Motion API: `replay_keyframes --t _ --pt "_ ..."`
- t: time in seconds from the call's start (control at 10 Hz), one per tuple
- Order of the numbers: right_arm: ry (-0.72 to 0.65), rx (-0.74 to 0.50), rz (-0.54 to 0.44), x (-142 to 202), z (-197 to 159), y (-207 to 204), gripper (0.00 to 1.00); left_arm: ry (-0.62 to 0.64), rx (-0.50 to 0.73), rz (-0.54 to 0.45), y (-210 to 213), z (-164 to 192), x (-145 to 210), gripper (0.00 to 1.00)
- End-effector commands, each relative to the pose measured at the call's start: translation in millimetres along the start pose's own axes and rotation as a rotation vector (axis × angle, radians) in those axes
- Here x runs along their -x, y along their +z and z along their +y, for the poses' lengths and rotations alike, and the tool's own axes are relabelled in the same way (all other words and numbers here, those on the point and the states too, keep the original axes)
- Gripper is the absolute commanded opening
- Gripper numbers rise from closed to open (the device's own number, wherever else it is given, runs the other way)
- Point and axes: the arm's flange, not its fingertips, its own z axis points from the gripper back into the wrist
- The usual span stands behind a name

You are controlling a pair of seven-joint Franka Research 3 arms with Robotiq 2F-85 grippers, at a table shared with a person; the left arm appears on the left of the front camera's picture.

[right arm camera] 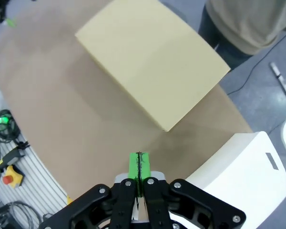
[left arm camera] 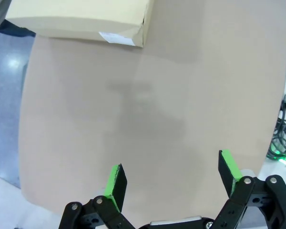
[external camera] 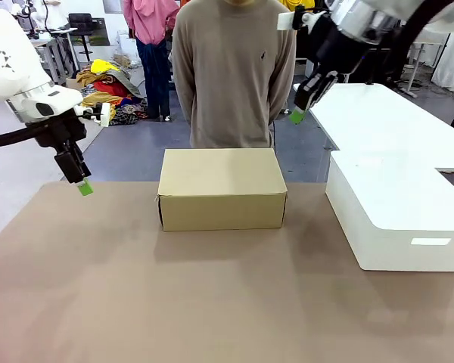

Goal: Pack the shoes into the box.
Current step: Press down on the lid of the Shoes Box.

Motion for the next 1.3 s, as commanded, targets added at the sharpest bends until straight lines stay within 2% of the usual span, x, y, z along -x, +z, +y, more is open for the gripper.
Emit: replay_keyframes --t 0.0,0.1,0.2,0.9,1.2 --pt "-0.04 0.04 0.065 -21.2 2.5 -2.4 0.0 0.011 -0.003 -0.01 1.9 2.1 -0.2 1.0" --pt "-0.04 0.028 0.087 -24.6 5.1 -7.5 0.0 0.011 -0.003 -0.01 1.9 2.1 -0.2 1.0" --pt "-0.012 0.015 0.02 -10.0 1.7 -6.4 0.0 0.011 -0.003 -0.01 1.9 2.1 -0.2 1.0" --pt "-0.02 0.022 0.033 -16.3 3.9 -6.2 0.0 0.011 -0.003 -0.01 1.9 2.1 -0.2 1.0" --pt "-0.281 0.037 0.126 -58.3 12.9 -40.2 0.0 0.011 -0.003 -0.01 1.9 2.1 -0.2 1.0"
